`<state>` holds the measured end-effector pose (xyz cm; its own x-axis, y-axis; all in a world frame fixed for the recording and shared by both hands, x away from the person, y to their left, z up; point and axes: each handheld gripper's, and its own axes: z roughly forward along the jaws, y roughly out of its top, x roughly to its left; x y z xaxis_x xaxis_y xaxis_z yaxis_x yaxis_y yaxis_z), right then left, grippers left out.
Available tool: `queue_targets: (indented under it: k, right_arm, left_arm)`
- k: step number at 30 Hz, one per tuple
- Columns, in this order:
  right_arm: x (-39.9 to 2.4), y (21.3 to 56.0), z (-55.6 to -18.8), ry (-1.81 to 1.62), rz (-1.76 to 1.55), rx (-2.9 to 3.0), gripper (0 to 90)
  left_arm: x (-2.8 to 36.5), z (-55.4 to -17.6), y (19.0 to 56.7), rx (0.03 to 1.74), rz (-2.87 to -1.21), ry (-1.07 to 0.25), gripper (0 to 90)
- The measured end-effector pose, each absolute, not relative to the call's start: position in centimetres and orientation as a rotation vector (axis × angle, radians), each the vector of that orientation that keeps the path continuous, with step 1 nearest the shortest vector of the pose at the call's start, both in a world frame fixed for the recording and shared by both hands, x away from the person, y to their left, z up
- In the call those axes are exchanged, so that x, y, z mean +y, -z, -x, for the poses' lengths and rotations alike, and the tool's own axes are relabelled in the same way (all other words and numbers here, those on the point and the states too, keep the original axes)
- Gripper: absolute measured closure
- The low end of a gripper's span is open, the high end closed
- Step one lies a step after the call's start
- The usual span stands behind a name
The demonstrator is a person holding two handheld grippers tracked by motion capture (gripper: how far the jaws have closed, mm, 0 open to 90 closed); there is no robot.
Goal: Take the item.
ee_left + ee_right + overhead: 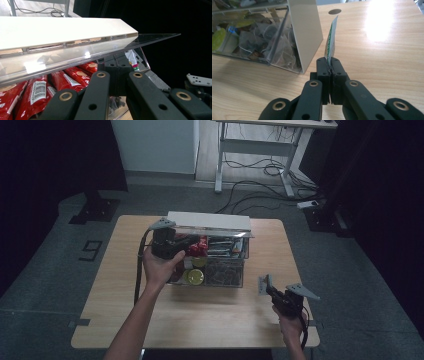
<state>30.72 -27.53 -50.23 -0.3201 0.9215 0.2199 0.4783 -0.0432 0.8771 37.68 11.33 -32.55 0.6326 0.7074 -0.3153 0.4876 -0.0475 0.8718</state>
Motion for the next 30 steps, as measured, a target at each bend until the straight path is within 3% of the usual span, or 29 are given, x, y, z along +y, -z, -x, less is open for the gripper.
queue_targets:
  k: [20,27,28,30]
  right_arm:
    - [-29.2,53.3,-31.7,-1.285,-1.597,1.813,85.4]
    - [-30.0,54.0,-31.8,-1.212,-1.643,1.806,75.0]
    - [-30.2,54.2,-31.8,-1.176,-1.666,1.807,68.7]
    - [-30.2,54.4,-31.9,-1.138,-1.68,1.813,65.0]
  left_arm:
    - [11.3,-37.6,32.7,0.985,-1.7,-0.235,89.9]
    - [11.3,-37.5,32.7,0.983,-1.699,-0.236,89.9]
    - [11.3,-37.4,32.7,0.983,-1.699,-0.236,89.9]
    - [11.3,-37.4,32.7,0.985,-1.698,-0.235,89.9]
